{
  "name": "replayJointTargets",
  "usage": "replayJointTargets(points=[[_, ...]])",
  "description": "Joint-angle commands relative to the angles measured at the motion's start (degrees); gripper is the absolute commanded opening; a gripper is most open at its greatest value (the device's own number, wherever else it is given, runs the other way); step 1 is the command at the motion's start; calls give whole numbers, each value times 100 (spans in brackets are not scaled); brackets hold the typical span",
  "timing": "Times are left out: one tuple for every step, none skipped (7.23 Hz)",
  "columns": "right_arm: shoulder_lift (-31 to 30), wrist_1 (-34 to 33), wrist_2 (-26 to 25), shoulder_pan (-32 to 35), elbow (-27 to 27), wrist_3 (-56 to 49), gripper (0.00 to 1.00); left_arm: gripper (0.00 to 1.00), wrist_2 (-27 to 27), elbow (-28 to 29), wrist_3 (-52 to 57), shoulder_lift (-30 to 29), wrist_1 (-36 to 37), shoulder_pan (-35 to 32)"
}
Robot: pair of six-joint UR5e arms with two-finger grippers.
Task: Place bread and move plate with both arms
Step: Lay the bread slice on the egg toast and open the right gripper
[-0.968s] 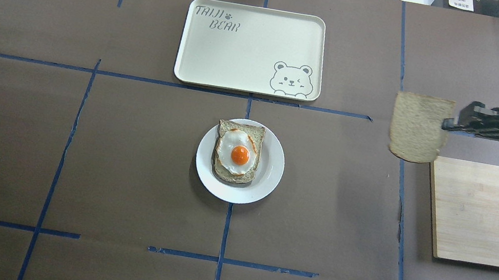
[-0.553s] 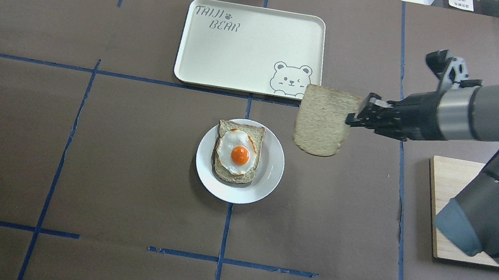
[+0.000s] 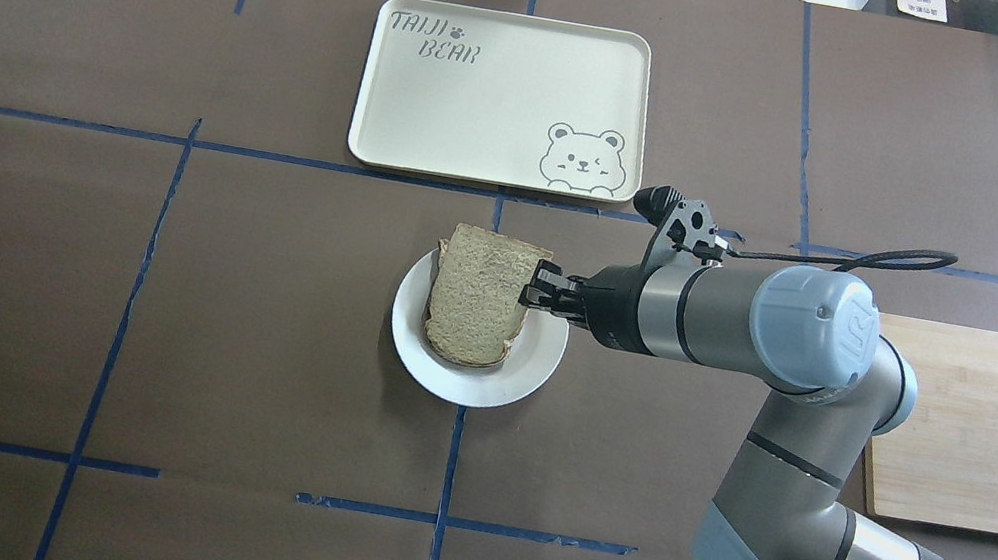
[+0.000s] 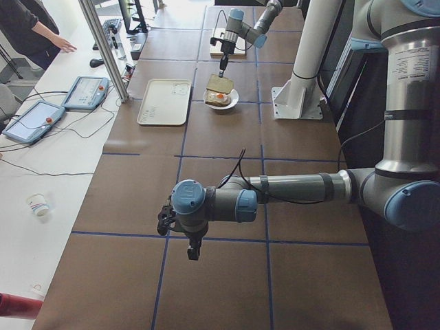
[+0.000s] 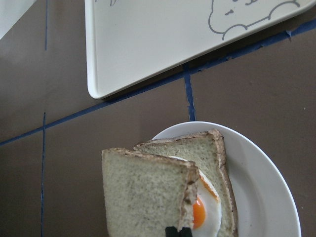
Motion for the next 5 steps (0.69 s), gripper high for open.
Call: replayJointTargets(points=[[39,-6,-72,-95,-282,-56,0,100,0,4,1,67,3,0],[30,-6,-81,-148,-345,-65,0,100,0,-5,1,85,3,0],[47,-6,-81,-166,-424,-57,0,100,0,-13,1,85,-6,0],[56,-6,-81,-174,-442,-56,2,100,0,-22,1,85,-6,0],[74,2,-81,-183,-442,-56,27,100,0,-48,-8,85,-6,9]])
